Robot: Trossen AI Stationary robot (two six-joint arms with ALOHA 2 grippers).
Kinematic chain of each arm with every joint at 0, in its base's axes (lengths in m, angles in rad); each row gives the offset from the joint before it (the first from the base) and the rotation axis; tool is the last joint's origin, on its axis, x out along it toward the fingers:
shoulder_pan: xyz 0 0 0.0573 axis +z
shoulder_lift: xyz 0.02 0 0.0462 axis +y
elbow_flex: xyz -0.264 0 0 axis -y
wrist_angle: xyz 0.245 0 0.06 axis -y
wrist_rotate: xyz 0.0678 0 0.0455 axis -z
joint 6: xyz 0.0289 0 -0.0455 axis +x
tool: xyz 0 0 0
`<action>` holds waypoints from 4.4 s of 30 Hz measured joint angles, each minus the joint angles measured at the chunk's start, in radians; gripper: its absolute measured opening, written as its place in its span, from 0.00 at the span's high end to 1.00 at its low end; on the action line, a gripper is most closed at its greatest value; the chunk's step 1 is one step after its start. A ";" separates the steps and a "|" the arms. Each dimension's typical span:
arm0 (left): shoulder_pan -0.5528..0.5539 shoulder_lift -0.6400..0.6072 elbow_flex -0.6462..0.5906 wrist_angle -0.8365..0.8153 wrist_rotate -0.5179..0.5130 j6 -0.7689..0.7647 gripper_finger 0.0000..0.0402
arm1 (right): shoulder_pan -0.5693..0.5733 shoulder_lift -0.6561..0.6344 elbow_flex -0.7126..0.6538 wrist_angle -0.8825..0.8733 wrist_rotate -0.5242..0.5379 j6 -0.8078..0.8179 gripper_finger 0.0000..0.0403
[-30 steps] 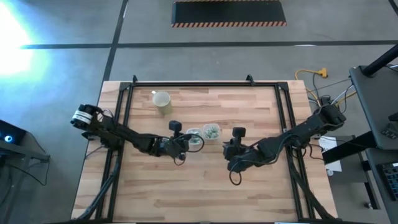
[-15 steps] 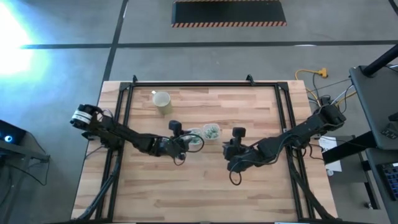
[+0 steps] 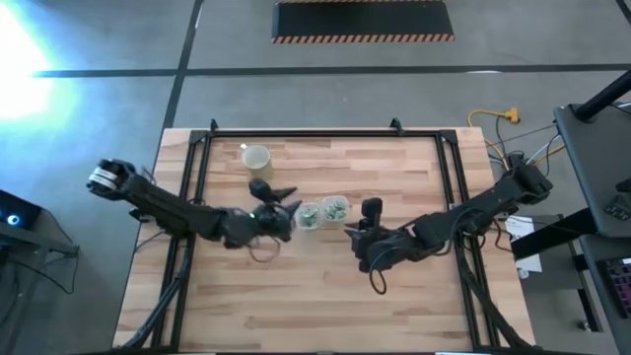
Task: Pick and place items into bin
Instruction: Return to home position
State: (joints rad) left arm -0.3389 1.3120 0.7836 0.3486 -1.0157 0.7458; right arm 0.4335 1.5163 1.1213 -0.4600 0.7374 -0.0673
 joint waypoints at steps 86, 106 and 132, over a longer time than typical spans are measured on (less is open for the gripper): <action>0.309 -1.284 -0.741 -0.299 0.796 -0.668 0.53 | -0.440 -1.326 -1.112 0.828 -0.787 0.032 0.86; 0.306 -1.246 -0.776 -0.232 0.857 -0.600 0.53 | -0.440 -1.323 -1.112 0.653 -0.790 0.039 0.86; 0.306 -1.278 -0.778 -0.191 0.923 -0.575 0.53 | -0.440 -1.379 -1.112 0.684 -0.787 0.002 0.86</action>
State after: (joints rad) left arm -0.0330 0.0342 0.0054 0.1573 -0.0927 0.1712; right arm -0.0067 0.1369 0.0093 0.2242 -0.0498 -0.0650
